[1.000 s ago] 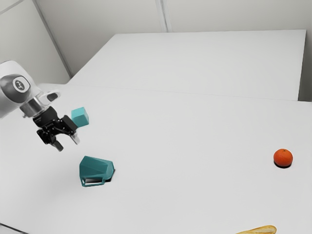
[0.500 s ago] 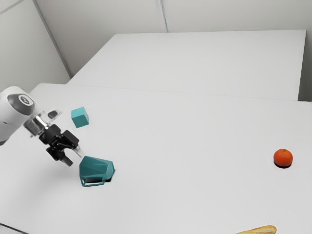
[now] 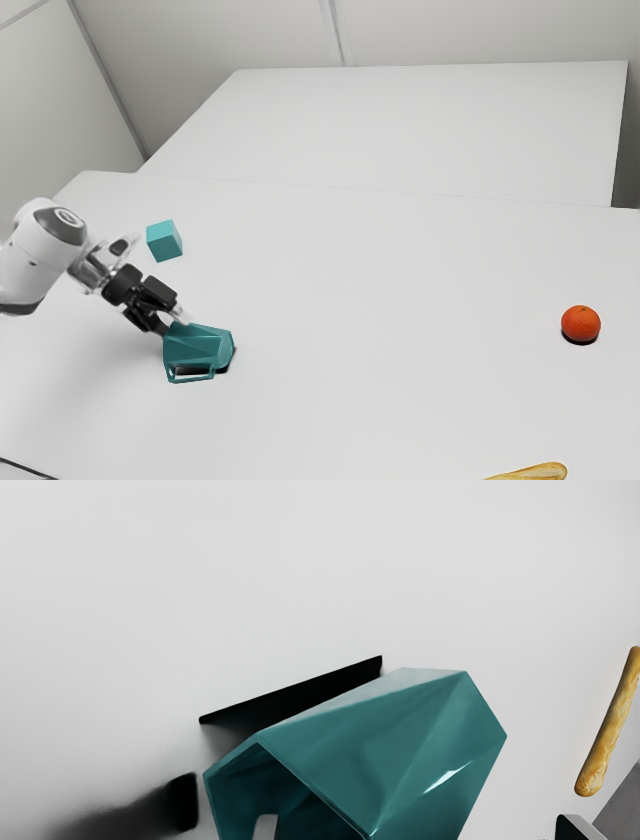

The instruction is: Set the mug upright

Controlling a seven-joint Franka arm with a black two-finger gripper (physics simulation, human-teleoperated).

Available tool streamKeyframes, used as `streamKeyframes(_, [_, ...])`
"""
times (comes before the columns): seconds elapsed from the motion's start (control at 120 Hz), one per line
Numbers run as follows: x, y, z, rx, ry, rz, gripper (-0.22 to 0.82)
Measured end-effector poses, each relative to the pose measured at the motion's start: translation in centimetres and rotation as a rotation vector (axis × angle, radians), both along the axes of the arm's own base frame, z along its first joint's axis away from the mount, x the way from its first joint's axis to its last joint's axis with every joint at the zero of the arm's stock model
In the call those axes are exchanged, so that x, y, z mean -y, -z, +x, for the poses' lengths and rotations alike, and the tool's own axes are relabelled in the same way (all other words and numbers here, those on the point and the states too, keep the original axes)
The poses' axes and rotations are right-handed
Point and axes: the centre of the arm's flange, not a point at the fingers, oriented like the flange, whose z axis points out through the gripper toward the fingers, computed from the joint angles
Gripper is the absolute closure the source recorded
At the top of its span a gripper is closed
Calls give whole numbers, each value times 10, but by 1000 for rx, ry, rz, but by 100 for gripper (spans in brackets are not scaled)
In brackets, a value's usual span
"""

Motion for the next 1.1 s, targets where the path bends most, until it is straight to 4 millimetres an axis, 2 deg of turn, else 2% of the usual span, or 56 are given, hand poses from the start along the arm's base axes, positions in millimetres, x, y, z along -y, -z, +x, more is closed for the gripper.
streamKeyframes(0.125, [8, 9, 0, 4, 20, -56, 0])
streamKeyframes(0.183, [9, 10, -1, 7, 25, -79, 4])
streamKeyframes(0.425, [15, 8, -6, 21, 67, -142, 41])
streamKeyframes(0.658, [19, 4, -8, 40, 101, -167, 66])
streamKeyframes(0.758, [20, 3, -8, 48, 111, -172, 71])
streamKeyframes(0.967, [20, 1, -8, 64, 125, -173, 76])
streamKeyframes(1.1, [25, -8, -5, 89, 145, -162, 78])
